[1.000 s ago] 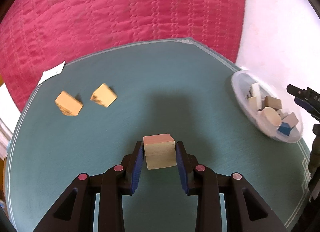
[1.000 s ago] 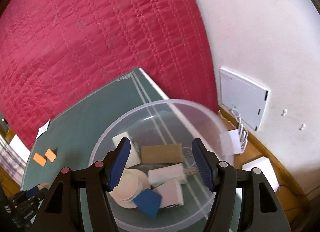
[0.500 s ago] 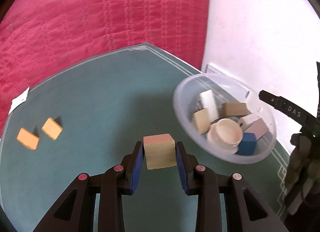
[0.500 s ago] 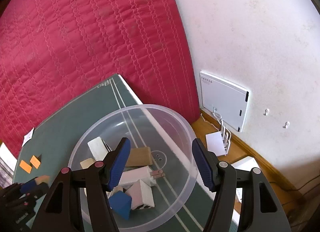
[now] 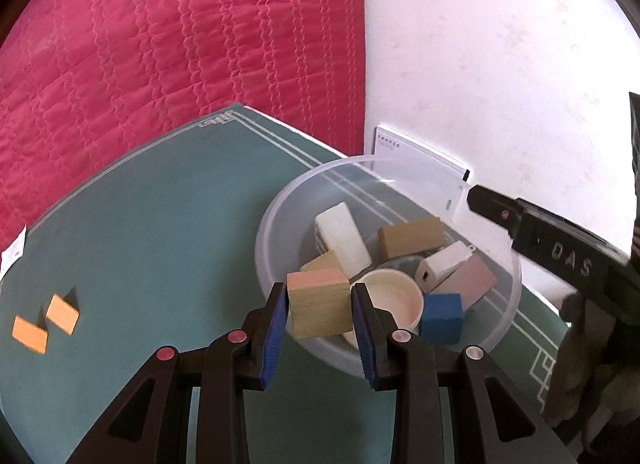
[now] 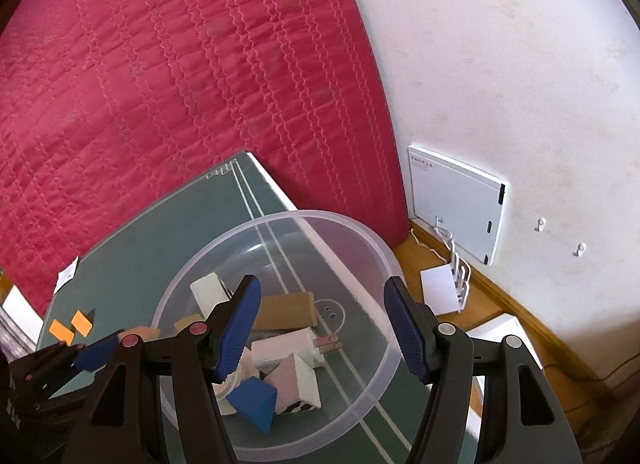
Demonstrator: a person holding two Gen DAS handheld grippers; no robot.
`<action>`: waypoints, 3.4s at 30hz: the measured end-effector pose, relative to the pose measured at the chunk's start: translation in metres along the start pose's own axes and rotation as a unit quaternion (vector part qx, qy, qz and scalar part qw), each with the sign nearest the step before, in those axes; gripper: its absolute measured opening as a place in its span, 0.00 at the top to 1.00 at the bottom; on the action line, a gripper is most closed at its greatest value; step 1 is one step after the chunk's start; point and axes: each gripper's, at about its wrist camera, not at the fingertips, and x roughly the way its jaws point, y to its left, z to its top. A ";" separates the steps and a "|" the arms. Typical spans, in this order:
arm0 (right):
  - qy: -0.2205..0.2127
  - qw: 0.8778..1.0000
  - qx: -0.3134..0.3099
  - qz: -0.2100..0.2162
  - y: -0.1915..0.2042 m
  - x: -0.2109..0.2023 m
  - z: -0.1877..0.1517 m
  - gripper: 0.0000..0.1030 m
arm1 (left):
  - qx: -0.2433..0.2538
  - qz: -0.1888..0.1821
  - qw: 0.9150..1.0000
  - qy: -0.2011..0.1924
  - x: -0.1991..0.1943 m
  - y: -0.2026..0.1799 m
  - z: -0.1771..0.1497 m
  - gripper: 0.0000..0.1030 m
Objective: Organize rigid objects
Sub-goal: 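Lower the wooden wedge block into the basin and open the left gripper, then withdraw the left gripper from the basin toward the two orange striped triangles, then grasp one orange striped triangle with the left gripper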
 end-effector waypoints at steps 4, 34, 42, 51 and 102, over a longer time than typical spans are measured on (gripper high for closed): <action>0.001 1.000 -0.004 0.004 0.004 -0.001 -0.002 0.37 | 0.000 -0.003 1.000 -0.014 0.006 -0.003 0.010 0.67; -0.017 0.995 -0.095 0.025 0.049 -0.010 -0.032 0.37 | -0.055 0.109 0.992 -0.009 0.004 0.064 -0.022 0.06; -0.025 0.986 -0.160 0.050 0.080 -0.018 -0.051 0.36 | -0.096 0.133 0.986 -0.004 -0.003 0.097 -0.031 0.06; -0.011 0.971 -0.221 0.093 0.115 -0.029 -0.077 0.36 | -0.136 0.163 0.977 0.002 -0.010 0.133 -0.043 0.06; 0.043 0.940 -0.289 0.177 0.151 -0.039 -0.112 0.31 | -0.339 0.332 0.878 0.058 0.002 0.321 -0.071 0.06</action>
